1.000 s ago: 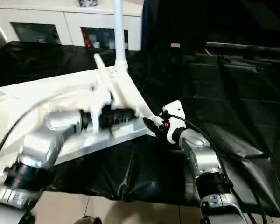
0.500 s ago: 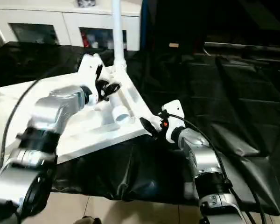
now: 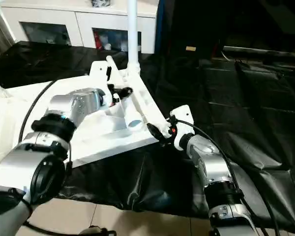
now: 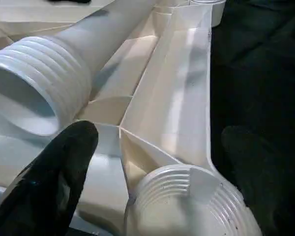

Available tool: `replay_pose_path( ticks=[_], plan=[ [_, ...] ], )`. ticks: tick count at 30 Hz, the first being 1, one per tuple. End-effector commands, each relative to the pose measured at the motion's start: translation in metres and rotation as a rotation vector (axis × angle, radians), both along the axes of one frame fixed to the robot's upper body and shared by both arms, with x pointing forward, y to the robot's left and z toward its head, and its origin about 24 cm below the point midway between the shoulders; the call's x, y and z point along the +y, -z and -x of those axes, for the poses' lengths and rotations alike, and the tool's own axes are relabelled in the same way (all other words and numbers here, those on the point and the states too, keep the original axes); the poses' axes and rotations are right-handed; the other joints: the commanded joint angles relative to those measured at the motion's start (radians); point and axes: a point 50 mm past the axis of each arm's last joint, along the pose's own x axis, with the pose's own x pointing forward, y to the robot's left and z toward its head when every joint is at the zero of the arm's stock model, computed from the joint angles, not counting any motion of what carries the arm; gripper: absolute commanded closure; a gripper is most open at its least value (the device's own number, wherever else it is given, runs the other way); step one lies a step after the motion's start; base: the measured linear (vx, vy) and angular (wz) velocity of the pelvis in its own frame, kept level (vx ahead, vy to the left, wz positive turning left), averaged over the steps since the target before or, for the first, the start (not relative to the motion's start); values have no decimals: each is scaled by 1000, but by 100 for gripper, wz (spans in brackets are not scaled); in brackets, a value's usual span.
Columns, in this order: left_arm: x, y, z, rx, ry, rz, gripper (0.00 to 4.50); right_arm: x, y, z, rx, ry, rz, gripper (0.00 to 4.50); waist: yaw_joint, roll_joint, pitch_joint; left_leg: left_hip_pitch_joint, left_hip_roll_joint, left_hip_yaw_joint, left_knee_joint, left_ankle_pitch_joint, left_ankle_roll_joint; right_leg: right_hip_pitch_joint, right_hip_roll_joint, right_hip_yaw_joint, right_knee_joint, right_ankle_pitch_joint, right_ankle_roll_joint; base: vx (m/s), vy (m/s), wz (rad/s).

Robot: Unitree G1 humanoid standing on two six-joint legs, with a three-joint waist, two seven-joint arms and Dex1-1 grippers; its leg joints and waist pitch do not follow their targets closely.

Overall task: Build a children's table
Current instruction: Insert table leg to table base

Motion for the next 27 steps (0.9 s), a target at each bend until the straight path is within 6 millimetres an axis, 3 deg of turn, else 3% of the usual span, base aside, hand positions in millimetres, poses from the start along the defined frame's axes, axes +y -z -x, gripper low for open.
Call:
replay_pose_path(
  ticks=[1,5,6,8,15,27],
  plan=[
    [-2,5,0,37,-22,25,38,0,-1,1,-3,2,13,0,1,0,-78,38,-2,1,-56,-174,26,52,-42,1,-64,97,-261,0,0,0],
    [1,17,2,75,-67,7,10,2,-1,1,-3,-2,17,0,2,0,-78,39,-1,-1,-57,-180,27,53,-44,1,-65,107,-263,0,0,0],
    [1,19,3,88,-82,23,3,2,-1,0,-4,-1,19,0,2,5,-79,39,-1,-1,-56,-184,26,53,-45,1,-64,105,-263,0,0,0],
    [1,20,3,99,-93,45,3,2,-1,0,-5,0,21,0,2,2,-79,39,-1,-1,-56,-188,27,54,-45,1,-65,106,-264,0,0,0],
    [-18,22,8,196,-75,305,3,0,1,1,0,1,43,0,2,4,-75,42,1,0,-60,-211,15,50,-46,0,-68,82,-276,0,0,0],
    [-18,31,12,239,-97,352,107,-1,2,1,-4,1,70,0,-1,7,-74,38,0,0,-59,-193,31,52,-47,0,-69,78,-265,0,0,0]
  ],
)
